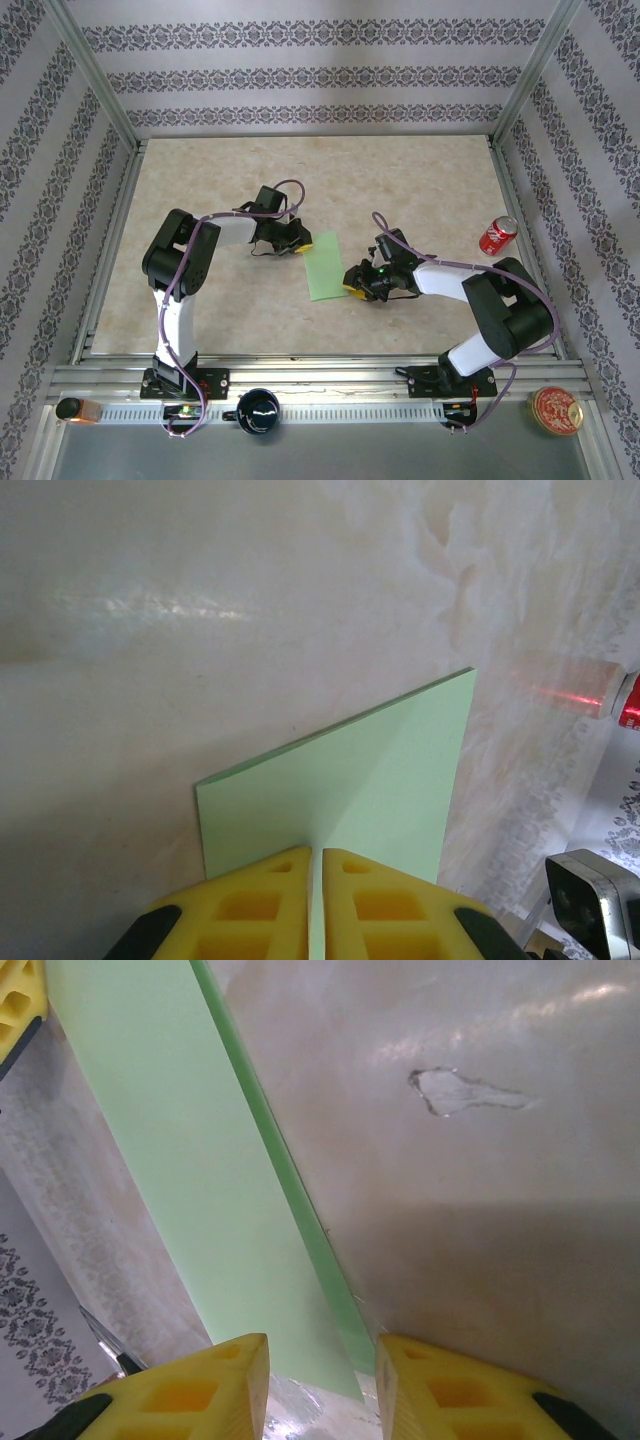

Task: Fold a paper plane with a square sheet of paper (pick it up from the middle)
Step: Fold the triangle a second time at the center of the table.

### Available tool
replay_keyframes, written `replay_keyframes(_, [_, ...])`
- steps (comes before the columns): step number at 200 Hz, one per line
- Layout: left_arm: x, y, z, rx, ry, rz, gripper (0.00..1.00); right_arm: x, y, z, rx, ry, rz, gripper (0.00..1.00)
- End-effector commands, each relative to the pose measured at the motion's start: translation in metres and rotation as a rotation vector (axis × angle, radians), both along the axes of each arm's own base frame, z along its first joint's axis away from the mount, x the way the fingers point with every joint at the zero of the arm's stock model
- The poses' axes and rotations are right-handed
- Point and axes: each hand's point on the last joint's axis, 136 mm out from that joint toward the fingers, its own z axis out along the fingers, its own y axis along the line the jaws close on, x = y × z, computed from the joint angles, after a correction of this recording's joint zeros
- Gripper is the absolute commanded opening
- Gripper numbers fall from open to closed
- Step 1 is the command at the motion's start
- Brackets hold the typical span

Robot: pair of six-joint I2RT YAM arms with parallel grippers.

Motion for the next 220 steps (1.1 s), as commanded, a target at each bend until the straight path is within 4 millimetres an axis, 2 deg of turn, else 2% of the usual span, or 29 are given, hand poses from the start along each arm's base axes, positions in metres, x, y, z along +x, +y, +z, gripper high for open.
replay_keyframes(1, [-0.002, 0.006, -0.017, 0.017, 0.041, 0.014, 0.12, 0.001, 0.01, 0.005, 0.042, -0.013, 0.036, 0.35])
replay_keyframes(55, [-0.002, 0.004, -0.017, 0.004, 0.039, -0.002, 0.12, 0.009, 0.019, 0.021, 0.108, -0.079, 0.061, 0.33])
replay_keyframes(80, [-0.002, 0.002, -0.016, -0.001, 0.036, -0.016, 0.12, 0.013, 0.02, 0.021, 0.118, -0.086, 0.059, 0.33])
replay_keyframes(153, [0.003, -0.011, -0.014, -0.038, -0.005, -0.127, 0.14, 0.051, 0.018, 0.025, 0.132, -0.144, 0.052, 0.33])
replay_keyframes(199, [0.011, -0.013, -0.003, -0.021, -0.027, -0.152, 0.16, 0.067, 0.02, 0.026, 0.187, -0.144, 0.036, 0.32])
replay_keyframes(220, [0.014, -0.013, 0.008, -0.022, -0.056, -0.145, 0.21, 0.071, 0.023, 0.024, 0.203, -0.132, 0.032, 0.31])
